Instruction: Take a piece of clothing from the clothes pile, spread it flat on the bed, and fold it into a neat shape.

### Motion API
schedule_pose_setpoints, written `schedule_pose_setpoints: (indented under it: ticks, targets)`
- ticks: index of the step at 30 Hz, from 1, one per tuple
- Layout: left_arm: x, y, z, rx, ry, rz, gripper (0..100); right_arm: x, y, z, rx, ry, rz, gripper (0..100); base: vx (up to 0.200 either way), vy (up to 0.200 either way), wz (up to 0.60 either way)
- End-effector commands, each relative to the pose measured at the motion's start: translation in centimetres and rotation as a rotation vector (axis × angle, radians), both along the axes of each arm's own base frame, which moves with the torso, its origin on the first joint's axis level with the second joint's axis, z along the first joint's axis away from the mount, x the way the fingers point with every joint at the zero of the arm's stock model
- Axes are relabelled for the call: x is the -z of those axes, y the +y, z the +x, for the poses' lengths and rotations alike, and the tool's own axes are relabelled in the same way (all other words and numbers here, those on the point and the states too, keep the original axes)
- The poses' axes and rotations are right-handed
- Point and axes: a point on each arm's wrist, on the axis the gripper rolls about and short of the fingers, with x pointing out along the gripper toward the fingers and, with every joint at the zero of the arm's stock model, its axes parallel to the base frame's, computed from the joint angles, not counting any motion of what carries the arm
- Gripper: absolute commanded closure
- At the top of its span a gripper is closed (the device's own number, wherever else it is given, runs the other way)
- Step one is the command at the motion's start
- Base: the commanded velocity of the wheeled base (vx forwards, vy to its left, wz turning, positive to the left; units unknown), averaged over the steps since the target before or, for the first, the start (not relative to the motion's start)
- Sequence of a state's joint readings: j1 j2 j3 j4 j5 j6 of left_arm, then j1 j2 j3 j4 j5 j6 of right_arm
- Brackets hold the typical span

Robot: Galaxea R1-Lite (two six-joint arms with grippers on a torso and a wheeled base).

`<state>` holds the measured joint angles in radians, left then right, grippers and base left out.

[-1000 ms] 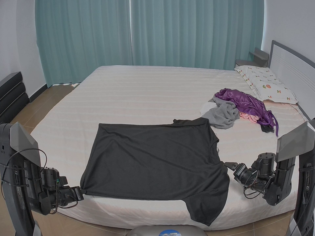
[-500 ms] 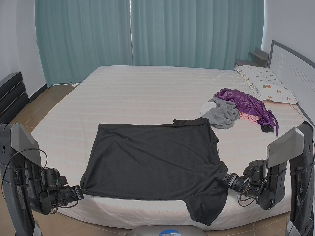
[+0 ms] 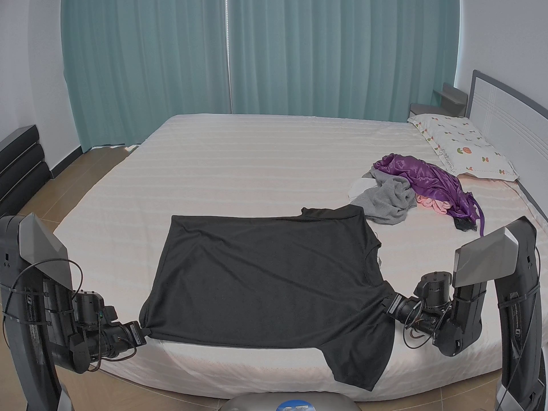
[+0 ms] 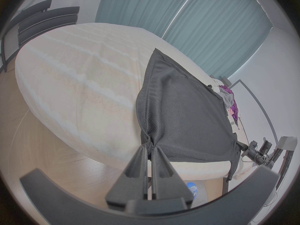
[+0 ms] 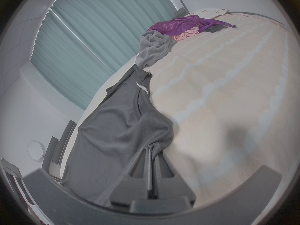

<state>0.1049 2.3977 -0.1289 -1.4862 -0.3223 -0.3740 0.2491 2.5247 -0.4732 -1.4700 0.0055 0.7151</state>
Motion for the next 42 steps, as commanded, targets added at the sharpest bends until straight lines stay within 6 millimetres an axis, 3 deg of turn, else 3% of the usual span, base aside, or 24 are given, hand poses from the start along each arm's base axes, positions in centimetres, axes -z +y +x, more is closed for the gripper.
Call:
schedule_pose_setpoints:
  ticks: [1, 5, 11, 12, 18, 23, 29, 42]
  targets:
    - [0.0, 0.0, 0.0, 0.0, 0.001, 0.0, 100, -1.3, 0.4, 1.6, 0.003, -0.063, 0.012, 100, 0.0, 0.0, 0.0]
    - [0.0, 0.0, 0.0, 0.0, 0.001, 0.0, 100, -1.9, 0.7, 2.7, 0.002, -0.079, 0.015, 100, 0.0, 0.0, 0.0]
    - [0.0, 0.0, 0.0, 0.0, 0.001, 0.0, 100, -1.0, 0.9, 3.3, -0.002, -0.052, 0.007, 100, 0.0, 0.0, 0.0]
    - [0.0, 0.0, 0.0, 0.0, 0.001, 0.0, 100, -1.0, 0.9, 3.3, -0.002, -0.052, 0.007, 0, 0.0, 0.0, 0.0]
    - [0.0, 0.0, 0.0, 0.0, 0.001, 0.0, 100, -1.7, 0.4, 2.7, -0.002, -0.061, 0.018, 0, 0.0, 0.0, 0.0]
    - [0.0, 0.0, 0.0, 0.0, 0.001, 0.0, 100, -2.5, -0.6, 0.0, -0.095, -0.061, 0.029, 0, 0.0, 0.0, 0.0]
    - [0.0, 0.0, 0.0, -0.001, 0.002, -0.001, 100, -1.7, -1.7, -3.3, -0.189, 0.006, -0.001, 0, 0.0, 0.0, 0.0]
    - [0.0, 0.0, 0.0, 0.001, 0.0, -0.001, 100, -0.8, -0.8, -6.0, -0.298, 0.122, 0.014, 0, 0.0, 0.0, 0.0]
